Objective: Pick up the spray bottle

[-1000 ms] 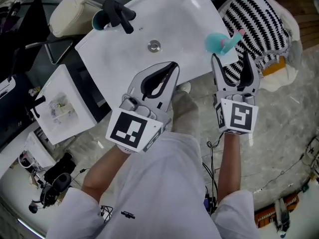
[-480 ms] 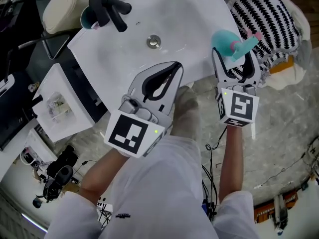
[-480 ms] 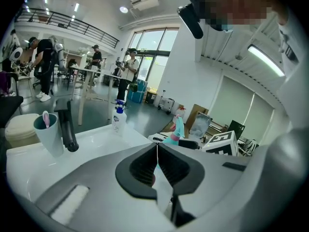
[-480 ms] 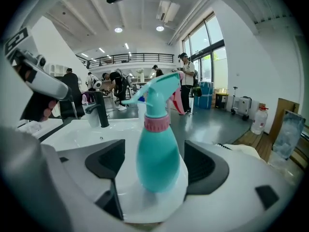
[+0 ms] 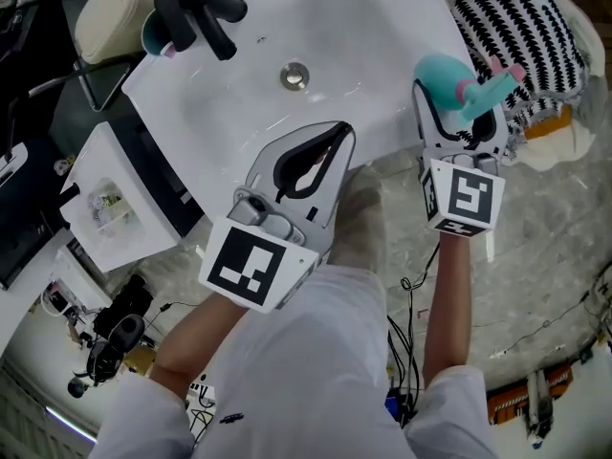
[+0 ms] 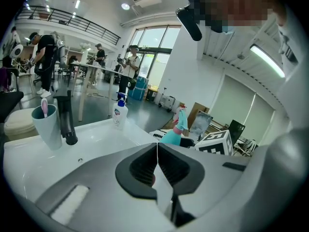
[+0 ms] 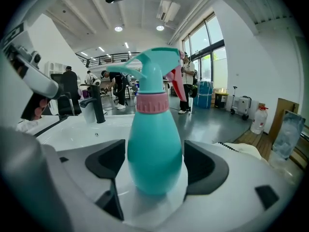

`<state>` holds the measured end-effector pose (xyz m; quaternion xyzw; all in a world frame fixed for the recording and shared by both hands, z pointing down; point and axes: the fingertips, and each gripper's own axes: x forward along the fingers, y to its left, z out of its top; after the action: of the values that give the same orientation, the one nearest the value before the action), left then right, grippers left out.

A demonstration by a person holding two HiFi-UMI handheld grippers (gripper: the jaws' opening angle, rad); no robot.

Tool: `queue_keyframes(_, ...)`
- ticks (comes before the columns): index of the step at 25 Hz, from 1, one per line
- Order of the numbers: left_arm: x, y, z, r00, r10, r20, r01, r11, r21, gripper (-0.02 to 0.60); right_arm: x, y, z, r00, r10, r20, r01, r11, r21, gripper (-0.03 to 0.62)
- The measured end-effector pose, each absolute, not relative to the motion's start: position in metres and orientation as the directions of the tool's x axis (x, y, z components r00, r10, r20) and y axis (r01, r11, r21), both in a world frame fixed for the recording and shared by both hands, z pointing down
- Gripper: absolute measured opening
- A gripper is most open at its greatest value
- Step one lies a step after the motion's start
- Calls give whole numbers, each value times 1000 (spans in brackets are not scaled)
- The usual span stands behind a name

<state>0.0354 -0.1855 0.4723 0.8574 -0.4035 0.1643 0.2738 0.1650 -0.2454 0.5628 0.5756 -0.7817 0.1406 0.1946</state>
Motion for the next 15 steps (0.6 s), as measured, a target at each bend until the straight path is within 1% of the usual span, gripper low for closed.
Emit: queue_keyframes(15, 33, -173, 486, 618, -592, 517, -784, -513, 349, 8, 167, -249, 569, -235, -852, 469, -955, 292, 51, 330)
